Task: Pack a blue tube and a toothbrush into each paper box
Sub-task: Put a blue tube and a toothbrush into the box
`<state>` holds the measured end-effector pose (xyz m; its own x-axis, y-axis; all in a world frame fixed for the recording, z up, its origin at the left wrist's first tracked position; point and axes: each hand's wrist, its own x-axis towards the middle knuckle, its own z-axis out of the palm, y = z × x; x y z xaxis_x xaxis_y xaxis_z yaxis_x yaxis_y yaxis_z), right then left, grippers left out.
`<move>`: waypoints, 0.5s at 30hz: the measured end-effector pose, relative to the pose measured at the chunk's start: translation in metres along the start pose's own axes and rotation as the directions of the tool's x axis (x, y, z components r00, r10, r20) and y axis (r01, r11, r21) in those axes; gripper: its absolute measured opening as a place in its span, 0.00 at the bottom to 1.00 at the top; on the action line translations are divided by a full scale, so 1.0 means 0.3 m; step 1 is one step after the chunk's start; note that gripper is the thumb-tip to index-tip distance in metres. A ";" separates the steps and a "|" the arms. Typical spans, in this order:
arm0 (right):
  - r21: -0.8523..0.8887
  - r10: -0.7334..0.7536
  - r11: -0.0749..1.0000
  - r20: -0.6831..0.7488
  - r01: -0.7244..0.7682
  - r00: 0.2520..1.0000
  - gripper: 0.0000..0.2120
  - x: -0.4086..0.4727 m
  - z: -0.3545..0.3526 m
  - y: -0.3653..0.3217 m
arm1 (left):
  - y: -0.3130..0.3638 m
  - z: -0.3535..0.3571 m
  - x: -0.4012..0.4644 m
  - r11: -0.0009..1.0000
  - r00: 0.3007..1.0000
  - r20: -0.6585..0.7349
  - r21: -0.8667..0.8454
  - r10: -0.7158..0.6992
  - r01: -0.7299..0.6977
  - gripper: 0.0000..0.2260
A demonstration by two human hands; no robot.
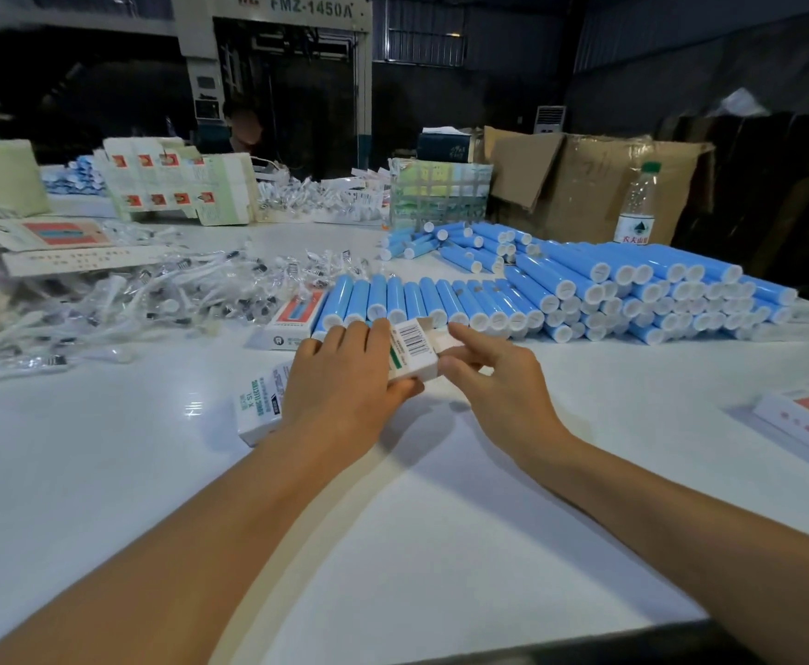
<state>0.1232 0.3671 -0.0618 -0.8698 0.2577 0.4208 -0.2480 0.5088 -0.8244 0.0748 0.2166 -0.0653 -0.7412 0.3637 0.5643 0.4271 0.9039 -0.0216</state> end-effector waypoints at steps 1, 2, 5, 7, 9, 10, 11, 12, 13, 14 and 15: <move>0.025 0.028 0.999 0.013 -0.028 1.000 0.22 0.005 -0.001 -0.003 | 0.003 0.000 -0.002 1.000 1.000 -0.006 0.007 0.009 -0.009 0.30; 0.034 0.049 0.998 0.021 -0.050 0.999 0.24 0.010 -0.003 -0.006 | 0.008 -0.001 -0.004 1.000 1.000 -0.011 0.013 0.019 -0.019 0.31; -0.061 0.083 0.995 0.007 -0.082 0.997 0.26 0.025 -0.001 -0.008 | 0.026 -0.001 -0.009 0.995 0.997 -0.022 0.061 0.075 -0.073 0.32; -0.141 0.098 0.985 -0.004 -0.098 0.995 0.24 0.031 0.004 -0.010 | 0.035 0.000 -0.012 0.991 0.995 -0.016 0.089 0.102 -0.101 0.32; -0.158 0.111 0.981 -0.010 -0.112 0.994 0.18 0.030 0.006 -0.014 | 0.039 0.002 -0.011 0.989 0.994 -0.002 0.101 0.110 -0.109 0.33; -0.143 0.115 0.983 -0.008 -0.115 0.993 0.15 0.026 0.007 -0.017 | 0.040 0.003 -0.011 0.989 0.994 0.003 0.103 0.110 -0.109 0.32; -0.129 0.113 0.985 -0.006 -0.113 0.994 0.12 0.022 0.008 -0.020 | 0.041 0.004 -0.009 0.989 0.994 0.007 0.101 0.106 -0.106 0.32; -0.126 0.105 0.986 -0.008 -0.105 0.994 0.10 0.019 0.010 -0.023 | 0.042 0.004 -0.009 0.990 0.995 0.010 0.098 0.102 -0.102 0.32; -0.136 0.087 0.987 -0.015 -0.088 0.996 0.10 0.014 0.012 -0.027 | 0.043 0.004 -0.010 0.990 0.995 0.010 0.100 0.100 -0.100 0.32; -0.145 0.065 0.987 -0.020 -0.067 0.998 0.11 0.011 0.014 -0.031 | 0.044 0.004 -0.013 0.990 0.995 0.008 0.104 0.099 -0.099 0.32; -0.147 0.044 0.988 -0.023 -0.047 0.999 0.13 0.008 0.016 -0.032 | 0.046 0.004 -0.017 0.989 0.995 0.006 0.108 0.098 -0.098 0.32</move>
<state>0.1215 0.3589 -0.0548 -0.8696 0.2988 0.3931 -0.1418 0.6114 -0.7785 0.0839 0.2275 -0.0694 -0.6986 0.4520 0.5546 0.4393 0.8828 -0.1661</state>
